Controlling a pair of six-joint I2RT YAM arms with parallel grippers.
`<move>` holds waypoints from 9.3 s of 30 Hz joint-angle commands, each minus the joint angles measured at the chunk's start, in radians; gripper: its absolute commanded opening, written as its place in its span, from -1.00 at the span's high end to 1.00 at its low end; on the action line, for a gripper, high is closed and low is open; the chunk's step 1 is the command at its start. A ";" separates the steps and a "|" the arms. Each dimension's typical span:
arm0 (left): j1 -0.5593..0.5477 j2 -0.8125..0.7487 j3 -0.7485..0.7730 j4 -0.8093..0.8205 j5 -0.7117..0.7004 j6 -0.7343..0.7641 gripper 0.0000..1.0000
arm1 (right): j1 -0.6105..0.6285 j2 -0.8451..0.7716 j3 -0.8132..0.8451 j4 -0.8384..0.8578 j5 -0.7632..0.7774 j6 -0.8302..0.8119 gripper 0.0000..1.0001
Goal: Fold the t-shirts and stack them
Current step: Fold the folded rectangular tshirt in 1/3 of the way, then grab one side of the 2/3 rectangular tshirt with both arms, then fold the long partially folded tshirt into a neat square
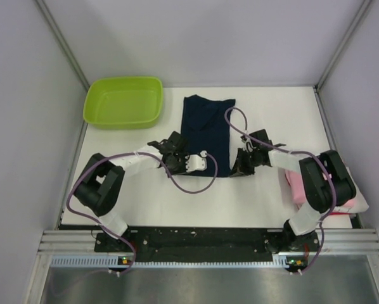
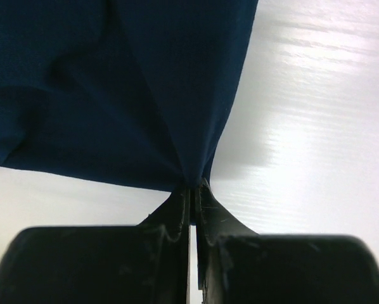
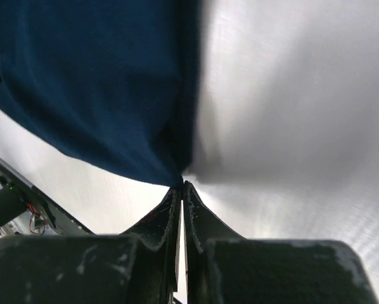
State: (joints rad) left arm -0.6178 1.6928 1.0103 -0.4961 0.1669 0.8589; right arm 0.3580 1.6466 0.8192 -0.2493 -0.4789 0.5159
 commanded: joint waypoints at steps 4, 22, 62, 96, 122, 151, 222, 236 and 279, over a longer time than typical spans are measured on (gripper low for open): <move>0.000 -0.076 -0.064 -0.185 0.002 0.028 1.00 | -0.059 -0.087 -0.080 -0.074 -0.003 -0.060 1.00; 0.080 -0.257 0.009 -0.450 0.235 -0.133 -0.59 | -0.025 -0.277 -0.045 -0.358 0.026 -0.152 0.13; 0.197 0.168 0.511 -0.251 0.286 -0.282 1.00 | -0.099 0.344 0.607 -0.131 -0.038 -0.407 1.00; 0.038 -0.136 0.091 -0.308 0.454 0.012 -0.09 | 0.051 0.485 0.859 -0.114 -0.412 -0.727 0.06; -0.057 -0.047 -0.081 -0.133 0.263 0.012 1.00 | 0.111 0.633 1.018 -0.288 -0.242 -0.844 1.00; 0.145 -0.091 0.273 -0.350 0.477 -0.168 -0.06 | -0.085 0.202 0.572 -0.010 0.026 -0.409 0.00; 0.250 -0.040 0.415 -0.165 0.276 -0.258 -0.03 | -0.097 -0.230 0.079 0.289 -0.183 -0.857 -0.14; 0.023 -0.197 -0.122 -0.059 0.272 -0.133 -0.43 | 0.289 -0.418 -0.244 0.038 0.115 -1.634 -0.25; 0.114 -0.348 0.318 -0.501 0.149 -0.293 1.00 | 0.198 -0.392 0.340 -0.701 0.119 -1.252 1.00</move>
State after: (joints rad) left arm -0.6064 1.1755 1.1900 -1.0210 0.4198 0.6544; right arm 0.6781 1.1332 1.0847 -0.9619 -0.4034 -0.8238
